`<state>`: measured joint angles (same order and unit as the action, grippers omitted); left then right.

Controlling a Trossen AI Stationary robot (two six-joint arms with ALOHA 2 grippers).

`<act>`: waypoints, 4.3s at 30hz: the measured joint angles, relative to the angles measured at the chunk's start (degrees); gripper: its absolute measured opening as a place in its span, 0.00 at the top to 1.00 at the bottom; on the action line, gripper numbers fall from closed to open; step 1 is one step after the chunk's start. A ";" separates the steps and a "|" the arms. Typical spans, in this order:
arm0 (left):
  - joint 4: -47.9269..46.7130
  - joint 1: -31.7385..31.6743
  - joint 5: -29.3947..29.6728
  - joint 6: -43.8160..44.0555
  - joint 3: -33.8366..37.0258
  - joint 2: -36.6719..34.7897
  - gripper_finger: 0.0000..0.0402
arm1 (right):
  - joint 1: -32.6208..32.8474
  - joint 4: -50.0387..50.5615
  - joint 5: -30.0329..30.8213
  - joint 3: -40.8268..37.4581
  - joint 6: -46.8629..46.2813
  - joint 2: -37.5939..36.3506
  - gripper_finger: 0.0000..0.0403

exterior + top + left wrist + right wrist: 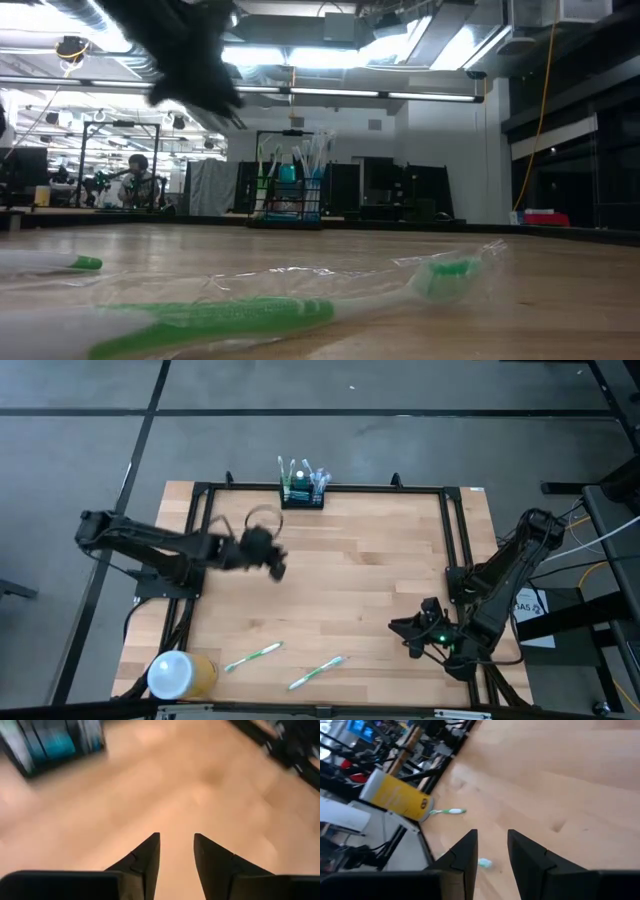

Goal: Pick & Place toothbrushing station
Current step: Put the green toothbrush into the wire organizer

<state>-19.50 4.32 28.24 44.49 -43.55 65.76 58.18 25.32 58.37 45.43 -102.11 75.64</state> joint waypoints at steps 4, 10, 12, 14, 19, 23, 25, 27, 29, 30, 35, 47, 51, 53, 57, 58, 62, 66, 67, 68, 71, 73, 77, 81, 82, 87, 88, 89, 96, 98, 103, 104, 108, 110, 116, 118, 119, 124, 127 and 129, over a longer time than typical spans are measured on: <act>-8.83 14.08 1.67 18.98 0.00 -0.36 0.75 | 1.15 -5.15 1.57 0.00 3.10 0.69 0.73; -8.22 26.90 -3.09 31.64 0.01 3.91 0.78 | 1.56 -10.56 0.94 0.00 9.48 0.74 0.73; -3.69 28.29 -5.60 30.95 0.00 6.44 0.79 | 1.28 -11.06 -1.91 -0.01 11.60 0.74 0.73; 3.41 28.18 -8.39 27.50 -0.02 9.33 0.79 | 1.03 -11.31 -4.17 0.00 12.77 0.74 0.73; 10.66 24.81 -15.07 15.94 -5.87 18.94 0.78 | 0.96 -12.08 -3.69 0.00 12.57 0.74 0.73; 9.18 21.13 -19.07 7.61 -13.32 27.03 0.76 | 0.97 -13.98 -2.45 -0.02 12.62 0.74 0.73; 7.24 19.80 -20.87 4.66 -16.43 31.14 0.75 | 0.97 -14.43 -1.96 0.00 12.62 0.74 0.73; 5.78 18.84 -22.22 2.76 -19.49 34.88 0.75 | 0.97 -14.44 -1.79 -0.02 12.62 0.74 0.73; 5.24 18.27 -23.72 1.60 -21.74 38.38 0.75 | 0.98 -15.00 -1.82 0.00 12.66 0.74 0.73; 5.12 18.20 -24.76 0.99 -22.83 40.15 0.75 | 1.09 -15.53 -1.76 -0.02 12.98 0.74 0.73; 6.37 18.87 -27.96 -4.37 -29.78 45.33 0.77 | 2.52 -20.86 1.36 -0.02 16.51 0.74 0.73; 5.59 18.79 -25.62 -5.14 -37.83 51.20 0.70 | 5.64 -22.80 2.42 -0.02 19.36 0.83 0.73; 6.42 18.38 -26.30 -4.60 -39.33 53.26 0.68 | 7.91 -22.61 2.25 -0.02 19.04 0.83 0.73; 6.52 18.39 -26.52 -4.61 -40.21 54.60 0.67 | 8.81 -22.27 2.25 -0.02 18.43 0.85 0.73; 7.66 18.51 -29.39 -4.72 -42.97 57.09 0.67 | 10.01 -20.94 2.23 -0.02 16.56 0.85 0.73; 7.66 18.53 -29.68 -4.74 -43.64 57.72 0.67 | 10.25 -20.62 2.24 -0.02 15.80 0.85 0.73; 7.41 19.04 -29.46 -4.42 -44.96 59.30 0.67 | 10.83 -19.84 2.33 -0.02 14.22 0.85 0.73; 6.93 19.10 -29.93 -3.22 -45.01 60.68 0.67 | 10.94 -19.27 2.32 -0.02 14.07 0.85 0.73; 6.61 19.07 -29.96 -3.23 -44.99 61.21 0.67 | 10.95 -19.17 2.25 -0.02 14.06 0.85 0.73; 6.93 19.03 -29.94 -3.23 -44.98 61.64 0.67 | 11.05 -19.00 2.26 -0.02 14.04 0.85 0.73; 7.27 18.88 -29.48 -3.07 -45.03 61.98 0.67 | 11.48 -18.56 2.25 -0.02 14.04 0.85 0.73; 7.57 18.65 -28.04 -2.16 -45.16 62.53 0.67 | 11.68 -17.71 2.27 -0.02 14.04 0.85 0.73; 7.14 17.66 -24.12 0.11 -45.13 62.61 0.75 | 11.75 -15.54 2.56 -0.02 12.73 0.85 0.73; 6.90 16.71 -20.60 1.49 -45.05 62.43 0.95 | 11.79 -13.90 4.36 -0.02 11.56 0.85 0.73; 6.88 16.49 -19.41 1.63 -45.01 62.23 0.97 | 11.79 -13.71 5.00 -0.02 11.46 0.85 0.73; 5.17 13.95 -9.48 2.89 -44.68 60.06 0.99 | 11.79 -11.38 7.15 -0.02 11.29 0.85 0.73; 5.85 13.11 -6.91 2.86 -44.70 59.26 0.99 | 11.79 -10.15 7.92 -0.02 10.88 0.85 0.73; 5.78 12.21 -4.46 2.78 -44.78 58.05 0.99 | 11.84 -8.51 8.87 -0.02 10.01 0.85 0.73; 4.23 4.62 13.72 -5.74 -44.67 46.93 0.99 | 13.90 1.56 19.91 -4.13 -3.29 0.83 0.78; 6.82 2.45 15.96 -10.19 -42.37 42.16 0.99 | 14.51 1.65 18.70 -6.05 -4.17 0.81 0.79; 18.47 -3.49 10.75 -20.51 -30.72 29.66 1.00 | 14.81 1.24 6.95 -9.75 3.83 -4.10 0.78; 19.78 -4.55 10.40 -21.26 -28.34 27.02 1.00 | 14.98 1.24 5.33 -10.83 6.46 -6.31 0.77; 26.90 -8.11 10.24 -26.53 -20.52 18.11 1.00 | 15.63 -1.63 5.07 -17.25 15.33 -17.74 0.75; 31.29 -9.83 9.68 -30.72 -17.92 15.14 1.00 | 15.68 -4.98 5.94 -21.32 21.15 -24.38 0.75; 47.34 -15.85 4.27 -39.79 -10.19 12.15 1.00 | 14.35 -17.34 3.89 -35.94 38.90 -42.91 0.76; 51.04 -17.76 1.24 -41.14 -8.37 12.10 1.00 | 13.12 -25.52 2.97 -40.63 47.24 -47.67 0.76; 52.97 -18.75 -0.84 -41.74 -7.79 12.19 1.00 | 12.25 -30.05 1.48 -42.83 52.11 -49.87 0.76; 59.61 -24.19 -9.64 -45.44 -6.78 14.62 1.00 | 3.40 -33.74 -8.04 -44.46 67.93 -56.64 0.76; 65.44 -28.76 -16.00 -45.93 -6.88 18.34 1.00 | -2.68 -31.73 -13.92 -44.50 69.58 -56.88 0.76; 69.17 -31.33 -18.09 -46.17 -6.80 22.23 1.00 | -5.98 -31.72 -17.31 -44.50 69.59 -56.88 0.76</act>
<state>49.67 -27.01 10.15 -1.69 -50.35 87.99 52.21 -6.40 41.06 0.93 -32.53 18.76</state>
